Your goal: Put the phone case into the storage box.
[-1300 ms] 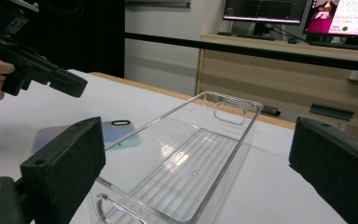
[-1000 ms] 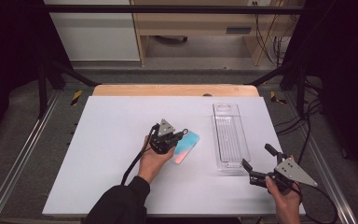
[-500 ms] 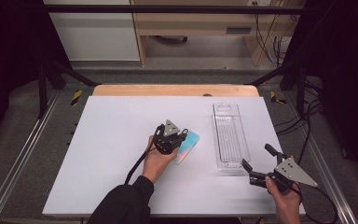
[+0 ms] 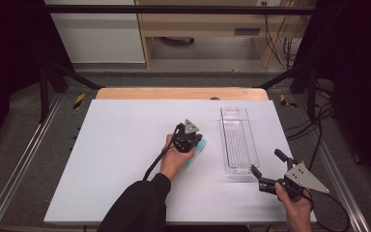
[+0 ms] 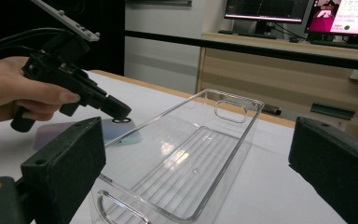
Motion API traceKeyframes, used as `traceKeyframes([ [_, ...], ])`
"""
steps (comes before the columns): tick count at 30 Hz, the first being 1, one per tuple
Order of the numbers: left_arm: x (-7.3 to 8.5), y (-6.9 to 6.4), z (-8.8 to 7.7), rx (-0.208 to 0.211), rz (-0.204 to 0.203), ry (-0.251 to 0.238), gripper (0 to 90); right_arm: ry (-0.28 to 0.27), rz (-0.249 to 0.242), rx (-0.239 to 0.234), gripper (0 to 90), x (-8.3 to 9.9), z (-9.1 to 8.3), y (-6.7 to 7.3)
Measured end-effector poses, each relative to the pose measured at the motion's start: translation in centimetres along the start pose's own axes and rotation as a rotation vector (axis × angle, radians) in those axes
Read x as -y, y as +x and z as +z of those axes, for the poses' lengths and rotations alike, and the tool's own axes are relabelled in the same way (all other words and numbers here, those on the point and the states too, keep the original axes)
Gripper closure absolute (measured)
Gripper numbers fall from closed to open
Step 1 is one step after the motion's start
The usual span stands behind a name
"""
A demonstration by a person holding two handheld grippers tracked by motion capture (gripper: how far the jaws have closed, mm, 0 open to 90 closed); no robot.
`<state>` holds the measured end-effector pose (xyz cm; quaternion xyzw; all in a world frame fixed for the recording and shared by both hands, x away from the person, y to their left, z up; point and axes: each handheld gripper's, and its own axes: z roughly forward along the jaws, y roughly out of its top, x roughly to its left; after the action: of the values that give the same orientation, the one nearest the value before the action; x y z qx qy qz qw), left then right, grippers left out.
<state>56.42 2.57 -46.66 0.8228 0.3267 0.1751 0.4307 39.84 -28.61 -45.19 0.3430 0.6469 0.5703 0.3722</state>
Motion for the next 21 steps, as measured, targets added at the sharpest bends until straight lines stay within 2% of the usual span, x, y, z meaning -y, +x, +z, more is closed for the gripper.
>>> traceKeyframes([
  [2,-0.3,0.0,0.7,0.005,-0.012,-0.002,90.0,0.005,0.002,0.000,4.3,0.1,0.0,0.0],
  [7,-0.5,0.1,1.6,-0.001,-0.014,0.011,90.0,0.005,0.001,-0.001,4.2,0.1,0.0,0.0],
  [13,-0.9,0.2,2.5,-0.018,-0.002,0.039,90.0,0.005,0.004,0.000,4.2,0.1,0.0,0.0],
  [18,-1.0,0.1,3.1,-0.026,0.026,0.092,90.0,0.002,0.006,-0.002,4.2,0.1,-0.1,0.0],
  [21,-1.2,0.2,3.2,-0.019,0.022,0.111,90.0,0.000,0.007,-0.003,4.2,0.1,0.0,0.0],
])
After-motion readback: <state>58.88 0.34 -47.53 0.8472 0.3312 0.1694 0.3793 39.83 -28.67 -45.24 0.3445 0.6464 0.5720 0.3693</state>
